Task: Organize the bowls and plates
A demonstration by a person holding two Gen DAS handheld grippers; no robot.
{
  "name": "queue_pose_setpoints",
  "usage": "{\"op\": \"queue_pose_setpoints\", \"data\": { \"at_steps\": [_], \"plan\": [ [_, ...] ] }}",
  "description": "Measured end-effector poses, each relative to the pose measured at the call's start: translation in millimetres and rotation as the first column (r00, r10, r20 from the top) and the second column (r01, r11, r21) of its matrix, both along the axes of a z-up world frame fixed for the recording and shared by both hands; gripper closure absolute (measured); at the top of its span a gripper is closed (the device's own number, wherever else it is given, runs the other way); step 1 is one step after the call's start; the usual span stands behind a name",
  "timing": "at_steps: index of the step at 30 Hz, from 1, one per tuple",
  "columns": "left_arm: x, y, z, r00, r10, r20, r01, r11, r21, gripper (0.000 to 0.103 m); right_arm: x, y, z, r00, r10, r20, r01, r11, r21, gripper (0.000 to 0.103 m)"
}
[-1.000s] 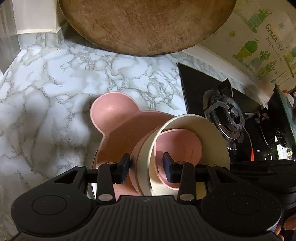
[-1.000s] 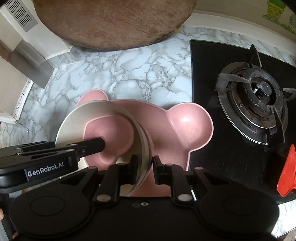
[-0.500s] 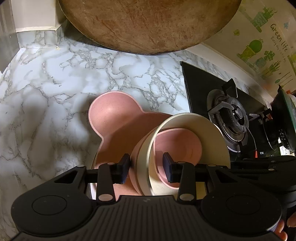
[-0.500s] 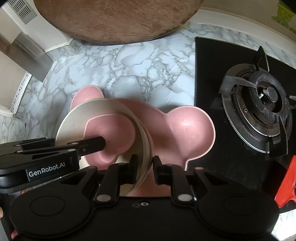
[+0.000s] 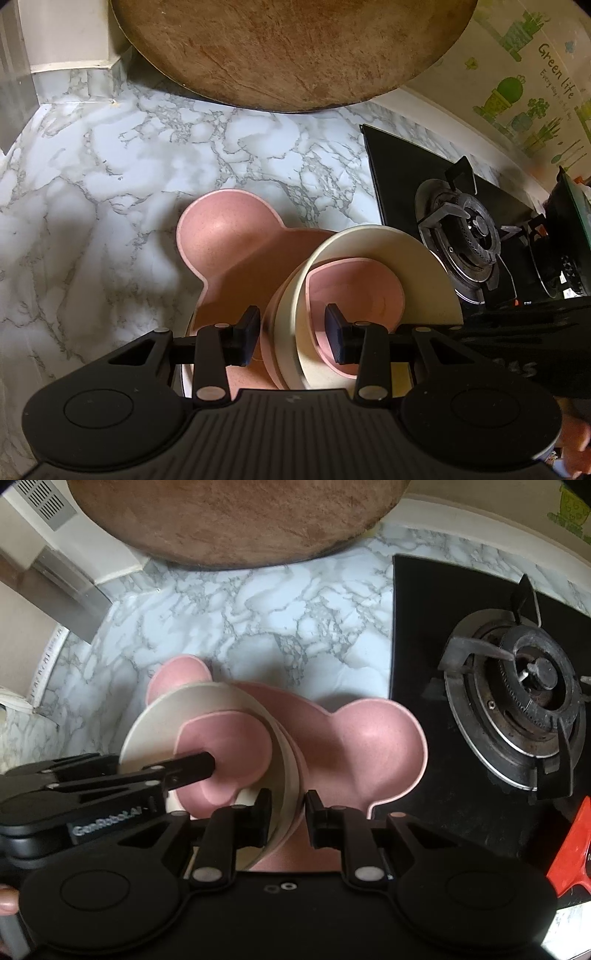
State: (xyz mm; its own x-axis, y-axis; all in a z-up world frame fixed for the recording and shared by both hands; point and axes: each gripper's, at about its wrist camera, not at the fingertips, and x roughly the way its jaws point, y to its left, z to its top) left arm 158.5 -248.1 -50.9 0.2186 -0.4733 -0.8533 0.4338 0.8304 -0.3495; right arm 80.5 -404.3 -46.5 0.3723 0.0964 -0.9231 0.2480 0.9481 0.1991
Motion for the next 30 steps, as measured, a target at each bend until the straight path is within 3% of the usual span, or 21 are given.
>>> {"op": "queue_pose_setpoints", "data": {
  "at_steps": [12, 19, 26, 30],
  "plan": [
    [-6.4, 5.4, 13.3, 0.999, 0.003, 0.036, -0.003, 1.000, -0.007, 0.066, -16.3, -3.8, 26.1, 0.994, 0.000, 0.109, 0.001, 1.000, -0.003, 0.084],
    [-22.2, 13.9, 33.7, 0.990, -0.046, 0.136, 0.048, 0.999, -0.009, 0.065, -35.4, 2.0, 37.1, 0.980, -0.037, 0.193, 0.038, 0.999, 0.000, 0.084],
    [-45.2, 28.5, 56.1, 0.962, -0.083, 0.258, 0.090, 0.996, -0.016, 0.053, -62.6, 18.5, 45.1, 0.950, -0.059, 0.308, 0.075, 0.996, -0.040, 0.084],
    [-58.0, 39.4, 65.5, 0.949, -0.090, 0.303, 0.104, 0.994, -0.032, 0.046, -81.1, 29.6, 50.9, 0.914, -0.051, 0.403, 0.084, 0.995, -0.062, 0.084]
  ]
}}
